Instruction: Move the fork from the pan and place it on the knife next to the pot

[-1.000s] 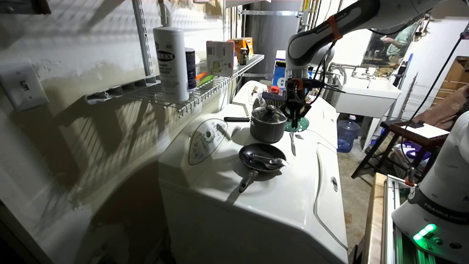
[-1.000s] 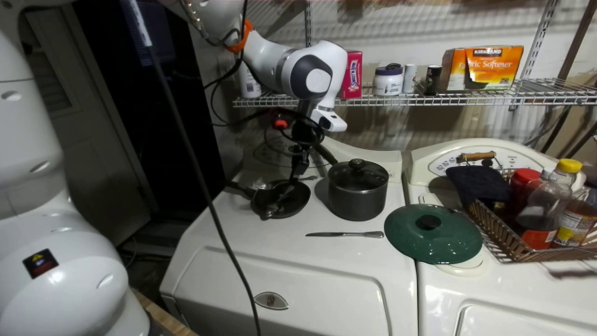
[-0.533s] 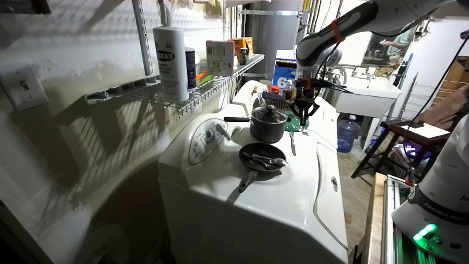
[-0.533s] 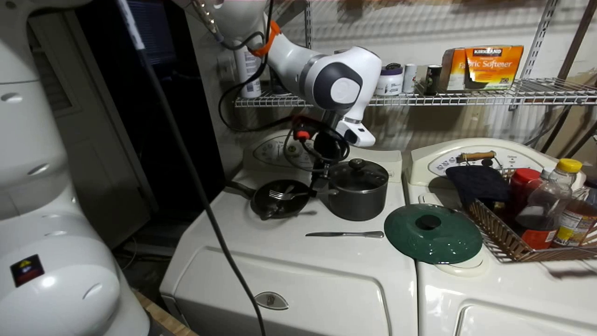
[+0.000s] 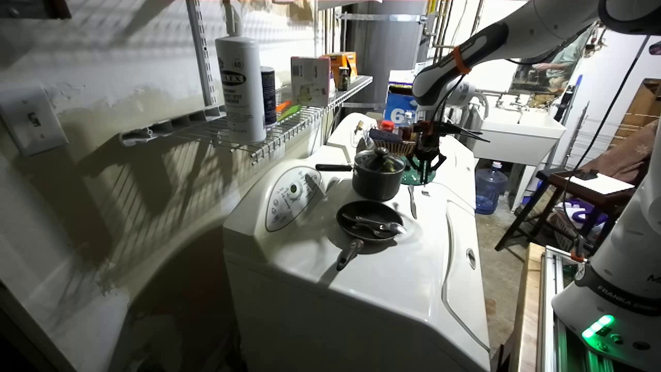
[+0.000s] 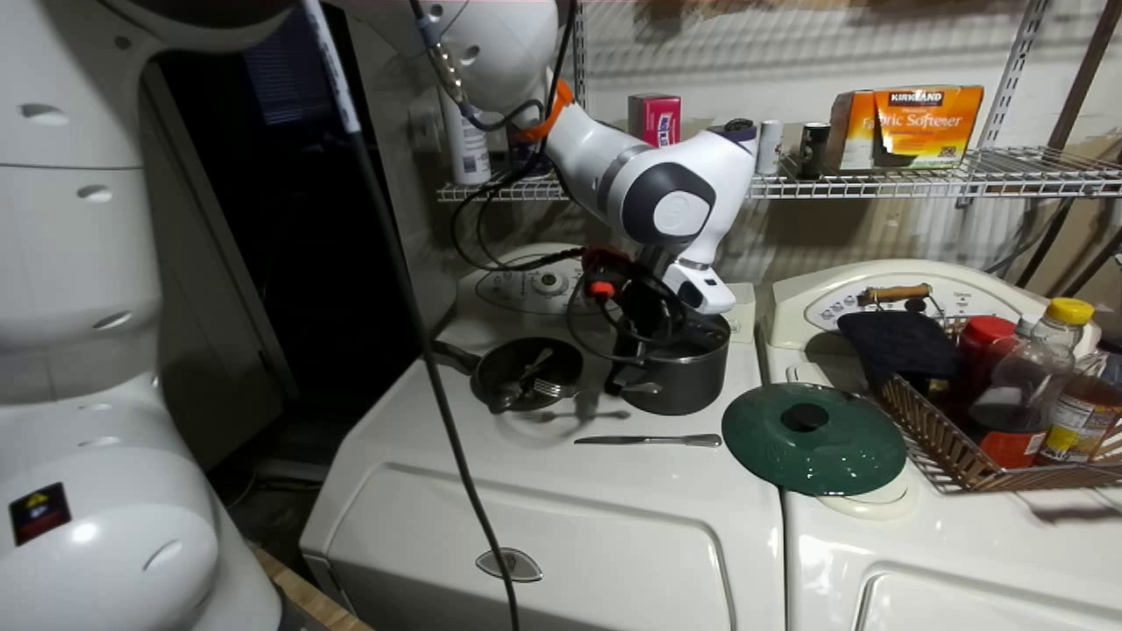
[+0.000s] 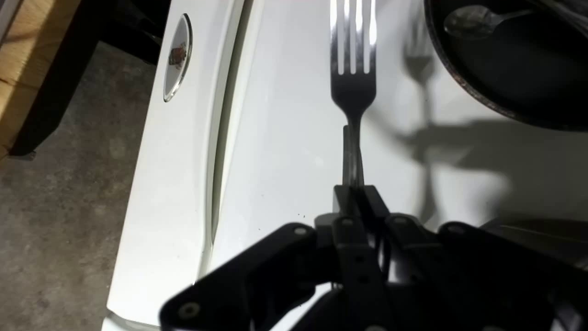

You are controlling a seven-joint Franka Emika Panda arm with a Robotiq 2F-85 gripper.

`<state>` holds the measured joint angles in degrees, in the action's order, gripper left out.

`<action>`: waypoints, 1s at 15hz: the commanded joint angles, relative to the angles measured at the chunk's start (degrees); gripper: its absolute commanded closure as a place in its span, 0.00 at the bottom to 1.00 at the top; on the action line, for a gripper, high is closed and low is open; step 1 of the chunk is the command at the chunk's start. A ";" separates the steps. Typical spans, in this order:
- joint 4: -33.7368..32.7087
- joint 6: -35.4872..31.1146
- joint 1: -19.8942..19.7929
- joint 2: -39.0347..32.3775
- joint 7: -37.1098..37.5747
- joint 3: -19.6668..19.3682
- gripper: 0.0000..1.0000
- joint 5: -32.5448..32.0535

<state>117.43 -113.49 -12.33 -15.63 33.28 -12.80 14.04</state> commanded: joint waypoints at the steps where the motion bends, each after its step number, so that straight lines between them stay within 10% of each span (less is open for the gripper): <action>1: -4.89 -0.95 -0.55 -5.77 -1.13 -0.09 0.97 2.93; 15: -3.21 -5.74 -1.12 -6.69 8.69 -2.76 0.98 6.60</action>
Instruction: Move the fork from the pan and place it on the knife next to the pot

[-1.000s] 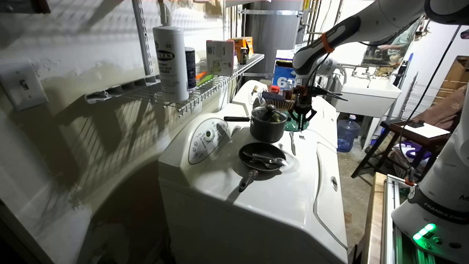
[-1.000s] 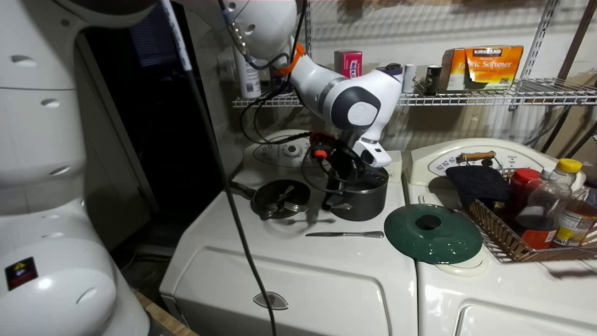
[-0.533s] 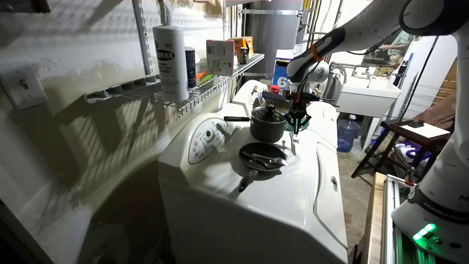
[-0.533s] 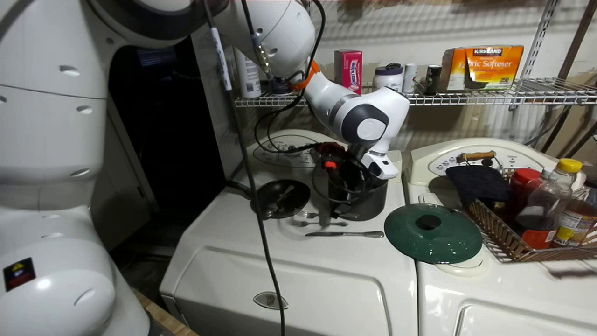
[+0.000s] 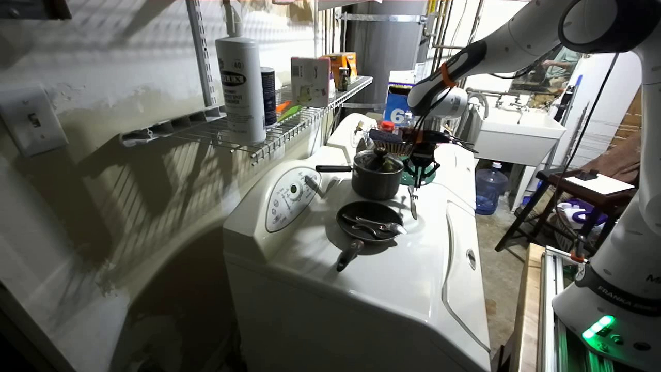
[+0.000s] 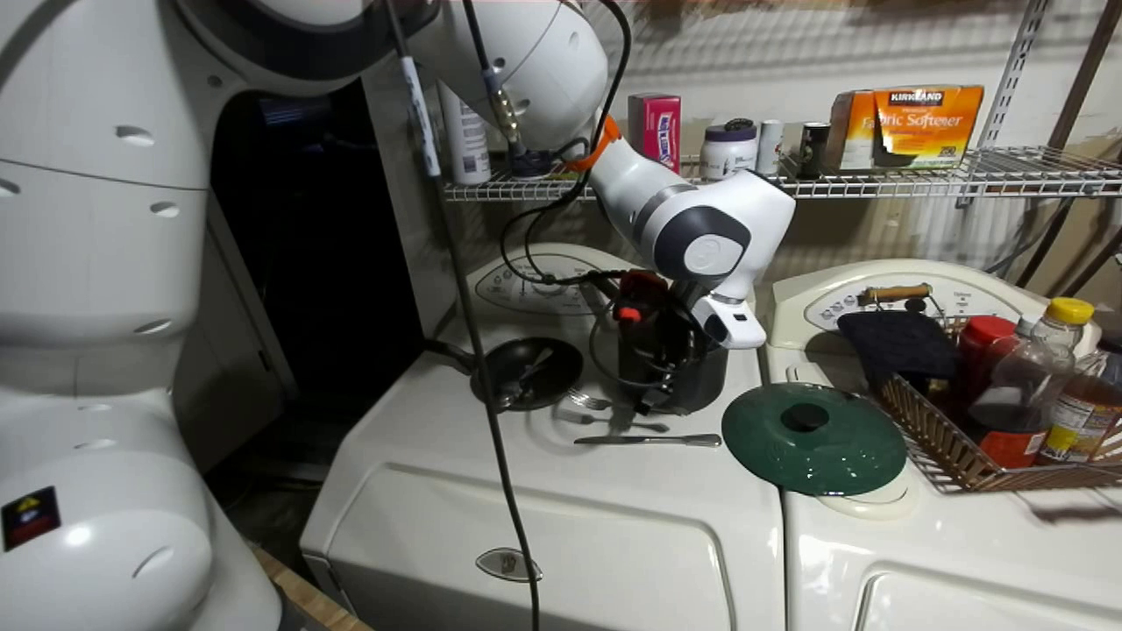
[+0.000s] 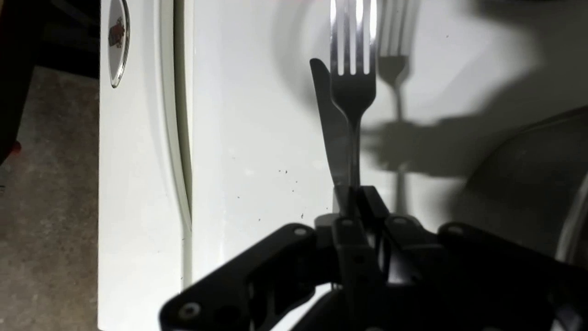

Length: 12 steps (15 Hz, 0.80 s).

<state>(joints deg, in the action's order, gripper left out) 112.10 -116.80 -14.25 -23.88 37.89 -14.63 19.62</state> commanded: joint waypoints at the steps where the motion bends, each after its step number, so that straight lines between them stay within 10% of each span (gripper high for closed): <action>1: 2.79 -2.20 0.86 2.10 5.28 -1.00 0.98 1.01; 12: 10.30 -8.40 -1.46 4.35 11.58 -0.47 0.98 14.35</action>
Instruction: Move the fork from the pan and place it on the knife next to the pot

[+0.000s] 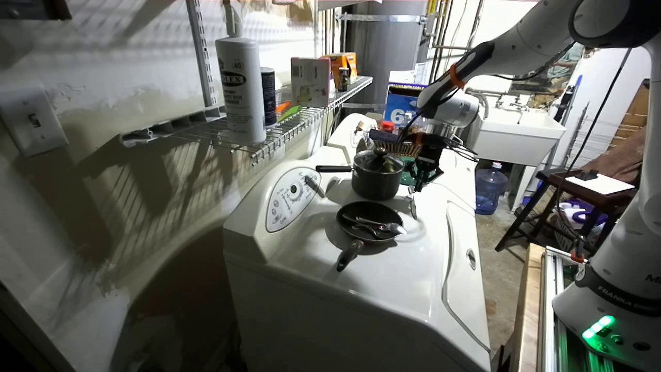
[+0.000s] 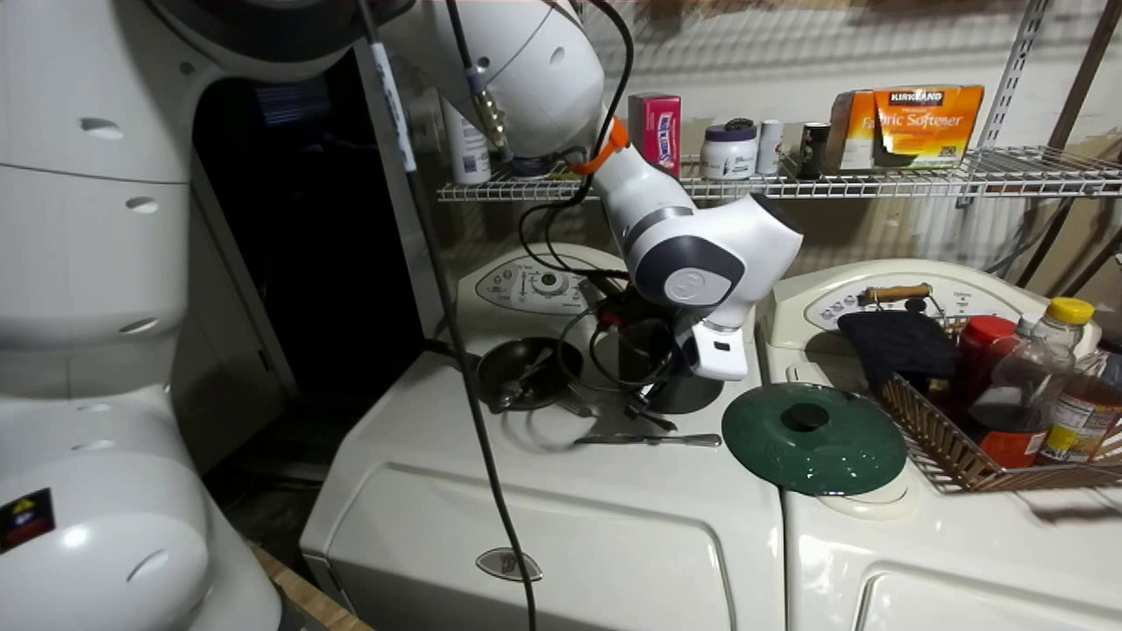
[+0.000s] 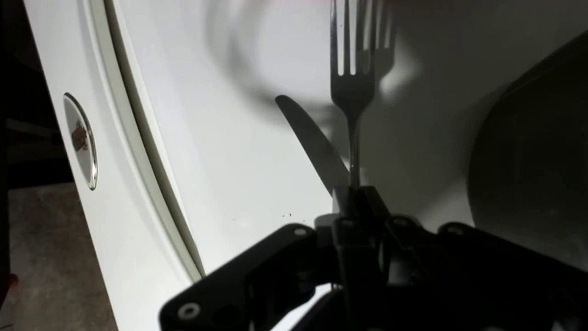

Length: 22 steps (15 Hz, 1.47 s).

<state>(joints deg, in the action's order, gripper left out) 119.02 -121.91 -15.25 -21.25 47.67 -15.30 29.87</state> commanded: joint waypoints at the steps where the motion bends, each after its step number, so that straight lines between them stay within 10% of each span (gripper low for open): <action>1: 4.02 -3.93 -0.48 1.82 2.03 0.21 0.98 4.99; 19: 3.58 -10.25 0.62 -4.00 9.70 1.06 0.98 8.51; 22: 3.68 -10.14 0.82 -3.93 10.03 1.35 0.62 8.29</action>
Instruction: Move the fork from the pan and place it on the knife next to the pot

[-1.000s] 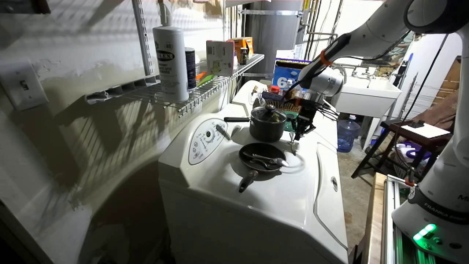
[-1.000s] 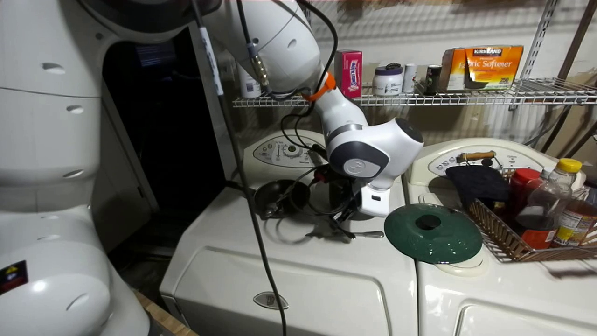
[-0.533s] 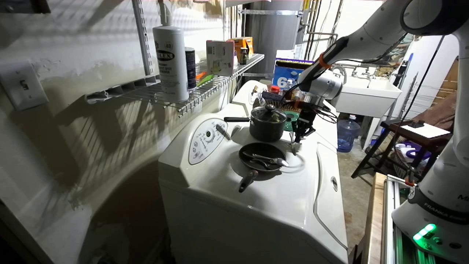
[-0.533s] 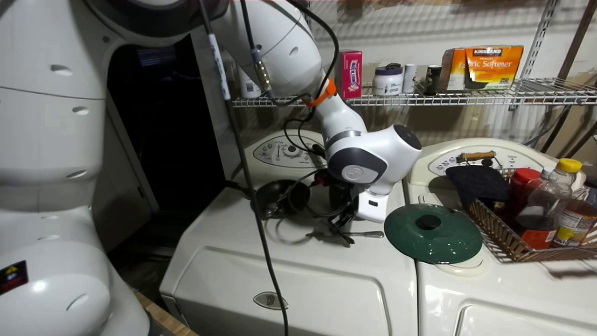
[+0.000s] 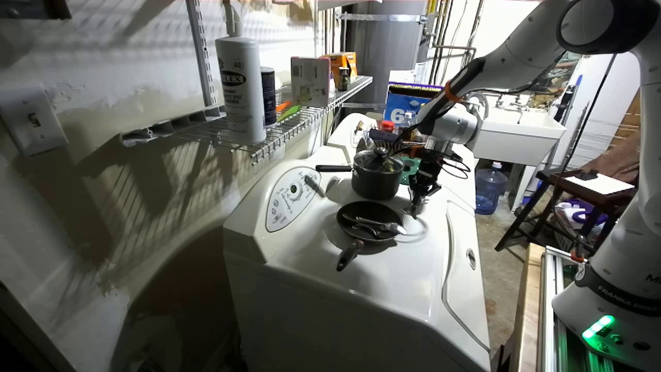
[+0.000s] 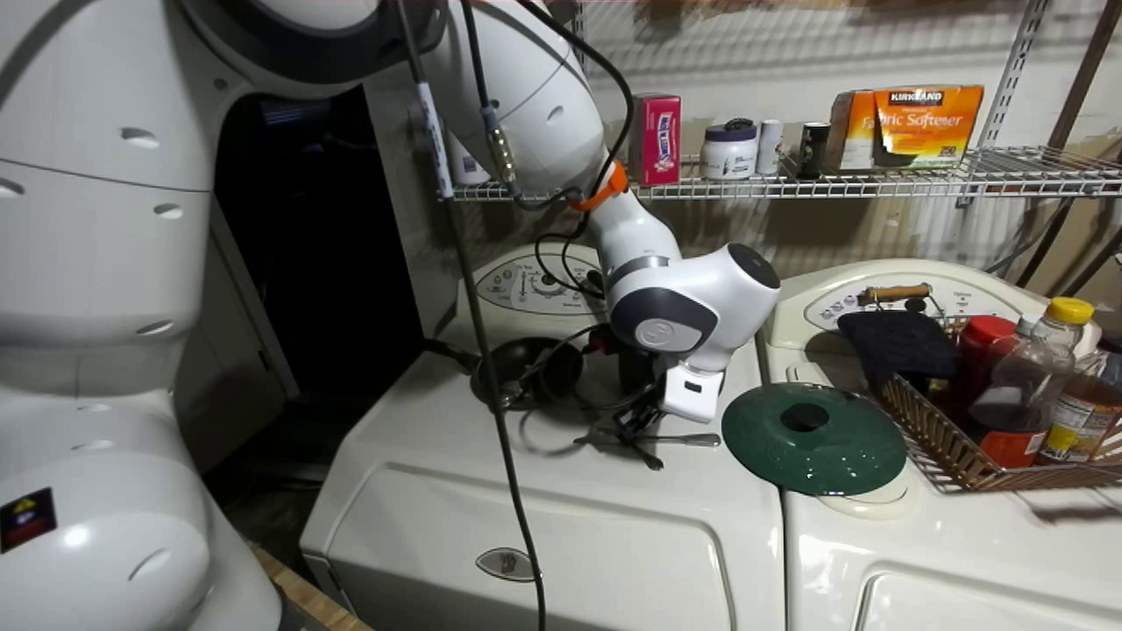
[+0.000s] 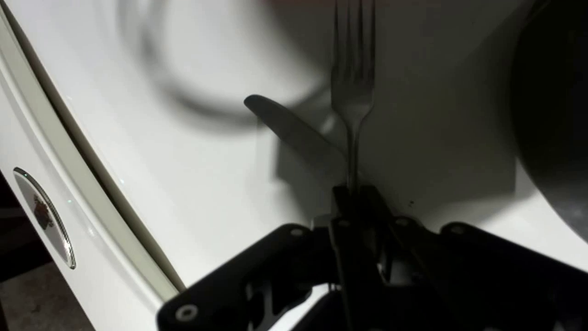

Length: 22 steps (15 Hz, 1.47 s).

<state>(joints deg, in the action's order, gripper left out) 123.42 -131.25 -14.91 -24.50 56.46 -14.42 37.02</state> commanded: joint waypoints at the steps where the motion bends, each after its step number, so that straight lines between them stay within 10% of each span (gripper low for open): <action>1: -0.61 -0.92 0.58 -0.45 1.25 0.52 0.62 1.17; 10: 5.52 -0.83 3.83 5.31 4.32 -0.42 0.02 -2.60; 14: 12.18 -4.67 6.67 11.74 9.01 -1.89 0.00 -9.50; 19: 20.18 -0.67 13.04 25.20 15.66 -4.23 0.00 -33.30; 22: 21.70 6.86 11.48 33.45 17.84 2.66 0.00 -43.39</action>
<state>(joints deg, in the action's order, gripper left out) 141.46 -130.30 -3.61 -1.07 71.11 -15.88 2.01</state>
